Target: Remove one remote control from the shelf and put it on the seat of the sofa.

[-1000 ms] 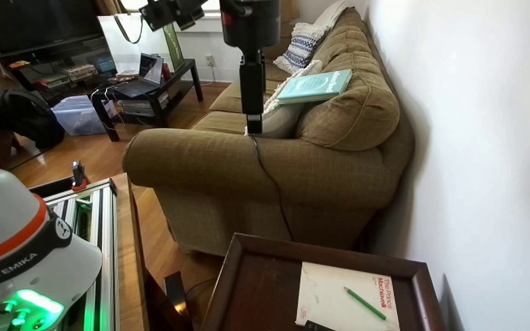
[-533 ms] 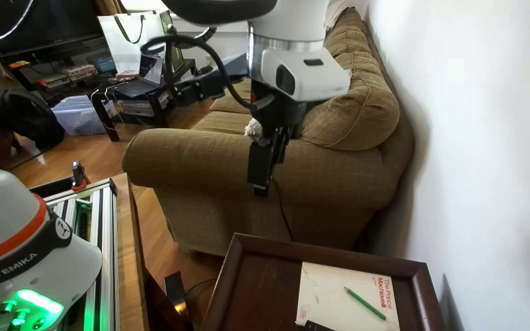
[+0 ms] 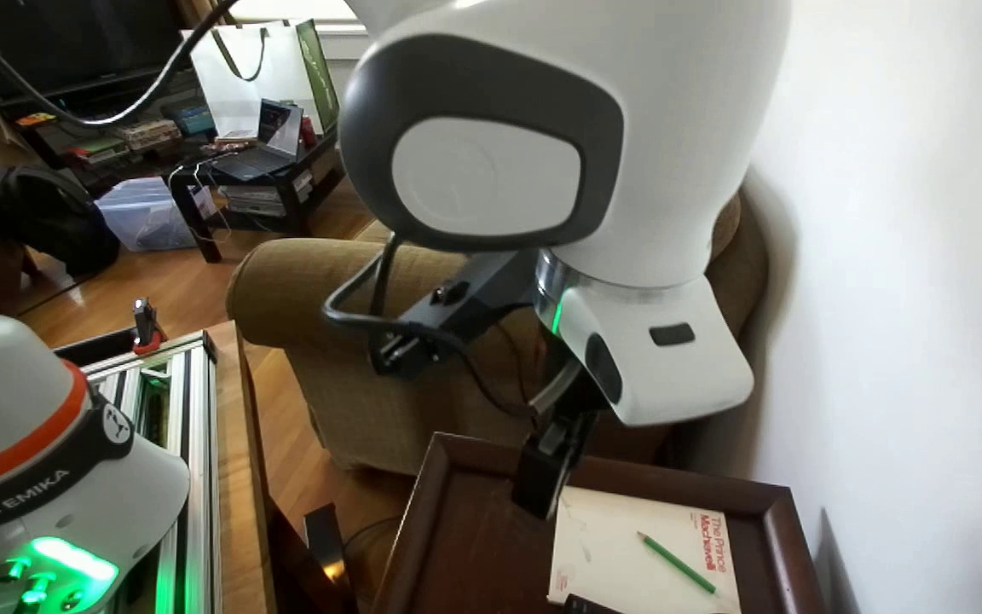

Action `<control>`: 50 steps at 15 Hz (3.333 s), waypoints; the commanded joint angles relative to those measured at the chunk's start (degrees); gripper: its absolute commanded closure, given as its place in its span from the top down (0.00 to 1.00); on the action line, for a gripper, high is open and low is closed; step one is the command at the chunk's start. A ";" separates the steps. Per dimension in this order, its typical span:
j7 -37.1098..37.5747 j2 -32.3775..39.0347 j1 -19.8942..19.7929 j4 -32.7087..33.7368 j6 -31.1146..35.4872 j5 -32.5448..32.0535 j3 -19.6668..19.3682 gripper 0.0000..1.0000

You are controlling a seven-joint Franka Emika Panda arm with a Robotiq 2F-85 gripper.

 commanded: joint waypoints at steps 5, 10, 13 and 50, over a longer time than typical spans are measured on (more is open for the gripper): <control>-0.92 4.57 1.36 2.86 0.97 1.19 -2.64 1.00; -0.30 5.67 1.57 3.62 1.84 0.40 -2.92 1.00; -1.63 9.44 1.70 5.47 2.69 0.20 -3.44 1.00; -24.68 38.35 -7.14 30.94 -3.79 10.03 -2.16 0.30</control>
